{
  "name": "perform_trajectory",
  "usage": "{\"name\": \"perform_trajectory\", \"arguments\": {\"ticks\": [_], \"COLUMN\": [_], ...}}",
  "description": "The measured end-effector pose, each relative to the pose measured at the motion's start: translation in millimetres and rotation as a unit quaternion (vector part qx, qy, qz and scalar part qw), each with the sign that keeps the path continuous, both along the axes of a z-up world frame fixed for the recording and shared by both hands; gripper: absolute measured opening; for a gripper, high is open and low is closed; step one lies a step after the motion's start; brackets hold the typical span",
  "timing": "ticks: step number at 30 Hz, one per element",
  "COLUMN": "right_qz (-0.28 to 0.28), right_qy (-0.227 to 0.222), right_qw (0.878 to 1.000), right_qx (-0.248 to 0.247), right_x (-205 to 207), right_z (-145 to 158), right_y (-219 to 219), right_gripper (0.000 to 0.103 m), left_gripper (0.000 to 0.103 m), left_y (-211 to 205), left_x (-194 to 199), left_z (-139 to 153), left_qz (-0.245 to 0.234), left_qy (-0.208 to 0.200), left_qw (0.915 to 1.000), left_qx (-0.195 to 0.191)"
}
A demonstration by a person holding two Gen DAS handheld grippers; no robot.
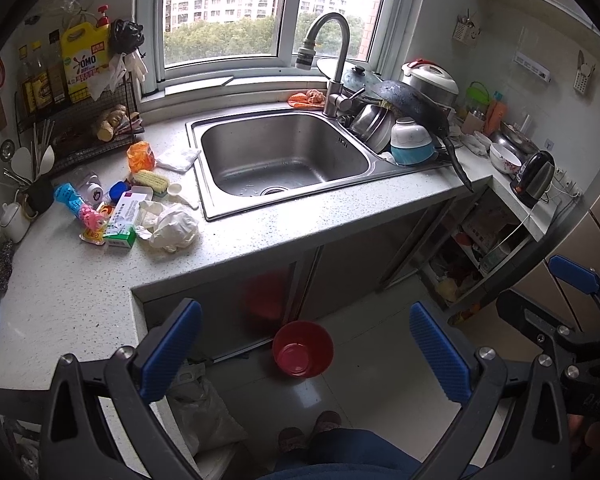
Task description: Collect trash
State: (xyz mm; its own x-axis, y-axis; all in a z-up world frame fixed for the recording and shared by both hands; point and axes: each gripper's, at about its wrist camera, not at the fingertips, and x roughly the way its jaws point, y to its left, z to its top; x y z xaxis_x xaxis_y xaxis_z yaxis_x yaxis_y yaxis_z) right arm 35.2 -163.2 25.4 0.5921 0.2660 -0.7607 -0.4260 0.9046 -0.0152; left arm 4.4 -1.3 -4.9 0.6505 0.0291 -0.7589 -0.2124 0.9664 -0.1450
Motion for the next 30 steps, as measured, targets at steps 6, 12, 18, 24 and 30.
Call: {"name": "perform_trajectory", "arguments": {"ticks": [6, 12, 18, 24, 30], "right_qz": [0.041, 0.104, 0.177, 0.253, 0.314], "right_qy": [0.0, 0.001, 0.003, 0.024, 0.042], "right_qw": [0.999, 0.995, 0.984, 0.967, 0.949], "right_qx": [0.006, 0.013, 0.017, 0.017, -0.002], "right_x": [19.9, 50.8, 79.8, 102.3, 123.6], "right_z": [0.8, 0.9, -1.3, -6.2, -31.9], "right_y": [15.7, 42.4, 81.1, 138.7, 216.1], "right_gripper": [0.103, 0.103, 0.103, 0.103, 0.103], "left_gripper": [0.103, 0.103, 0.103, 0.103, 0.103], "left_y": [17.8, 46.9, 84.5, 145.2, 216.7], "left_x": [14.9, 27.6, 28.5, 30.1, 39.2], "left_z": [3.3, 10.9, 14.1, 8.6, -19.7], "left_qz": [0.044, 0.109, 0.173, 0.232, 0.265], "left_qy": [-0.003, -0.01, 0.003, 0.017, 0.043], "left_qw": [0.999, 0.9938, 0.9843, 0.9719, 0.9628], "left_qx": [0.005, 0.018, 0.036, 0.033, 0.029]}}
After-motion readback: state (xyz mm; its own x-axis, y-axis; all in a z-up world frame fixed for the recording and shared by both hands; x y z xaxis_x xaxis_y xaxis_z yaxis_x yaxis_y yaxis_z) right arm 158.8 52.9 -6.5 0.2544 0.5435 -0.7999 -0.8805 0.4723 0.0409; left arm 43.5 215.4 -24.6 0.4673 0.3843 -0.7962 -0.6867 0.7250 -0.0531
